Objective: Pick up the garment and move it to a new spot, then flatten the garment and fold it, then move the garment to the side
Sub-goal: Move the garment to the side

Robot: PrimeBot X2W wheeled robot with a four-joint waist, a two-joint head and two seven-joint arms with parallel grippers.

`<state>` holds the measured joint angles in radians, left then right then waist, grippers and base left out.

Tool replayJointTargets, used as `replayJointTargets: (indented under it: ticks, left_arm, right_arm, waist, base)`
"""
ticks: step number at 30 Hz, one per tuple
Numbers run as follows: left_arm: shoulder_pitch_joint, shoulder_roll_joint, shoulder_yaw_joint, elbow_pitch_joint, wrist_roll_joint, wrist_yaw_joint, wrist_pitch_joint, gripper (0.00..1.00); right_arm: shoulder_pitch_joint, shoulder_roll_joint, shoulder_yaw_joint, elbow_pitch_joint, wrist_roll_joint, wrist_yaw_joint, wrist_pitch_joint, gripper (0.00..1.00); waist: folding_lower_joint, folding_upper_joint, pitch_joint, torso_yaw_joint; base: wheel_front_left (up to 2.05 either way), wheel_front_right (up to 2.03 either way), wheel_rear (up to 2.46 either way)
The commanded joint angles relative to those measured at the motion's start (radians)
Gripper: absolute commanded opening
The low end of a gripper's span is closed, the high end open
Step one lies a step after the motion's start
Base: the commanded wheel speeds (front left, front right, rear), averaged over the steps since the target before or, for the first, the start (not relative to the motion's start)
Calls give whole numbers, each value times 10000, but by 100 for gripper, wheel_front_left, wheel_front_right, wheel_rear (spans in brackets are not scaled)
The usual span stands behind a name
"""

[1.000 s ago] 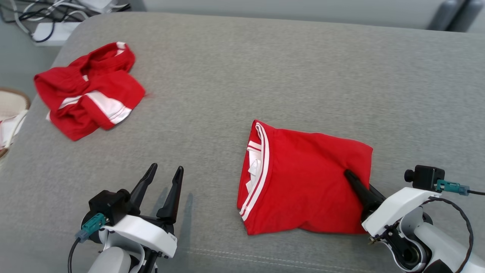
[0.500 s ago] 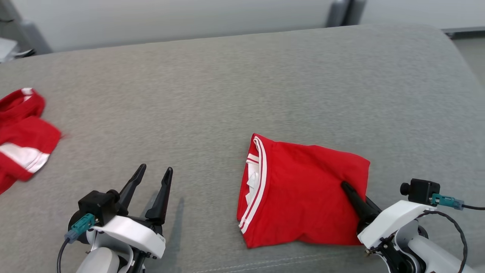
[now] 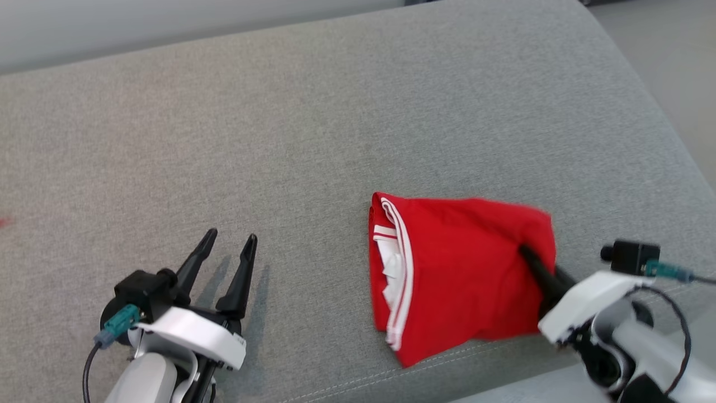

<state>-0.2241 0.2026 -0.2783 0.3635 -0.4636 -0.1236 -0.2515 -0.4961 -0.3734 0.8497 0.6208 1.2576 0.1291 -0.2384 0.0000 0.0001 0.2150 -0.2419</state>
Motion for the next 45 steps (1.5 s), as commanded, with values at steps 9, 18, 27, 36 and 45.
replayJointTargets:
  ticks: [9, 18, 27, 36, 45]
  left_arm:
    - [-953, 299, 339, -845, 388, -71, -103, 100]
    - [-1077, 274, 292, -1286, 545, -71, -103, 100]
    - [-1201, 331, 258, -1579, 648, -71, -103, 100]
    - [-1264, 316, 240, -1661, 699, -71, -103, 100]
    - [-1303, 251, 279, -1514, 661, -71, -103, 100]
  right_arm:
    - [-2579, -775, -1460, 1869, -2126, 16, -230, 0]
    - [-3654, -1333, -2558, 3783, -3386, 16, -232, 0]
    - [-4616, -1746, -3605, 5518, -4500, 16, -232, 0]
    - [-5005, -2306, -4893, 6088, -5739, 16, -233, 0]
    - [-4999, -2552, -6807, 5877, -7709, 16, -233, 100]
  waist:
    - [0, -1, 1013, 1228]
    - [0, -1, 1416, 2043]
    - [0, -1, 1795, 2386]
    - [0, -1, 2067, 2513]
    - [0, -1, 2174, 2463]
  base:
    - [0, 0, 0]
    - [0, 0, 0]
    - [0, 0, 0]
    - [0, 0, 0]
    - [0, 0, 0]
